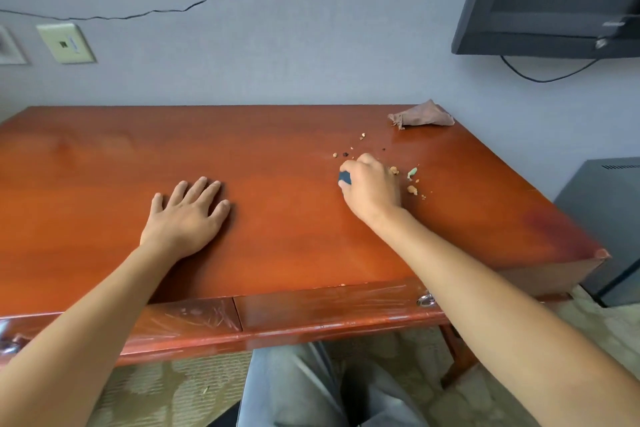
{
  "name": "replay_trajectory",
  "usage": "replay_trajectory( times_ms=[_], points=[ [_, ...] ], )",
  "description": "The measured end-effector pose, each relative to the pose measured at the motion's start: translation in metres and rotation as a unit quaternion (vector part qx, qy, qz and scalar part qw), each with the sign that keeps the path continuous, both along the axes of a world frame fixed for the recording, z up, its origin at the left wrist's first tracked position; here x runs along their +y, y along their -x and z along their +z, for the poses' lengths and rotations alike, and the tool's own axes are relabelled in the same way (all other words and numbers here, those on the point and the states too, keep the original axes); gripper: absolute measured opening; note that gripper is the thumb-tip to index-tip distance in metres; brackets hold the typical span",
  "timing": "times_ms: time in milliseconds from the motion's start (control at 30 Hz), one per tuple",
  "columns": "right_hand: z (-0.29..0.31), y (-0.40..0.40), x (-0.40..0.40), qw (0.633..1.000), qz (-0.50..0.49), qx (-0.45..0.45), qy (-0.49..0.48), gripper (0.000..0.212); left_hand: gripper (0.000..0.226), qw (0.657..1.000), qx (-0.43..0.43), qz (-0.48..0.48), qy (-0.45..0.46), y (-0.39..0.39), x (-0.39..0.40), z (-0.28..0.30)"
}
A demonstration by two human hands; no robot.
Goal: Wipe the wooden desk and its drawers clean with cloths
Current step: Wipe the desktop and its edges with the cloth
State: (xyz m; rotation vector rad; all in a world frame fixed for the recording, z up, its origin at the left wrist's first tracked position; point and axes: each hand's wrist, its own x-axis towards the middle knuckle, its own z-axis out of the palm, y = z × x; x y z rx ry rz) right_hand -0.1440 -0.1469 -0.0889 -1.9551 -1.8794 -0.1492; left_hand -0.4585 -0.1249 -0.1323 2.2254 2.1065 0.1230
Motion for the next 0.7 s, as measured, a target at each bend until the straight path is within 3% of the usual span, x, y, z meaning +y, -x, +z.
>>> replay_trajectory(
  times_ms=[133, 233, 300, 400, 567, 700],
  points=[
    [-0.004, 0.092, -0.020, 0.991, 0.122, 0.060, -0.022, 0.019, 0.052, 0.997, -0.068, 0.000, -0.041, 0.007, 0.000, -0.001],
    [-0.018, 0.165, -0.034, 0.978, 0.195, 0.074, -0.012, 0.013, 0.057, 0.981, -0.185, 0.018, -0.052, 0.020, 0.002, 0.001],
    [-0.024, 0.183, -0.035, 0.973, 0.215, 0.083, -0.009, 0.014, 0.057, 0.976, -0.209, 0.026, -0.055, 0.022, 0.002, 0.002],
    [-0.027, 0.152, -0.017, 0.982, 0.174, 0.078, -0.014, 0.016, 0.049, 0.983, -0.166, 0.004, -0.073, 0.019, 0.001, 0.000],
    [-0.024, 0.060, 0.000, 0.998, -0.021, 0.063, 0.000, 0.014, 0.048, 0.993, -0.098, -0.012, -0.064, 0.010, -0.001, 0.000],
    [-0.040, 0.120, -0.063, 0.995, 0.071, 0.054, -0.047, 0.005, 0.051, 0.997, -0.065, -0.011, -0.047, 0.003, -0.005, 0.003]
  ],
)
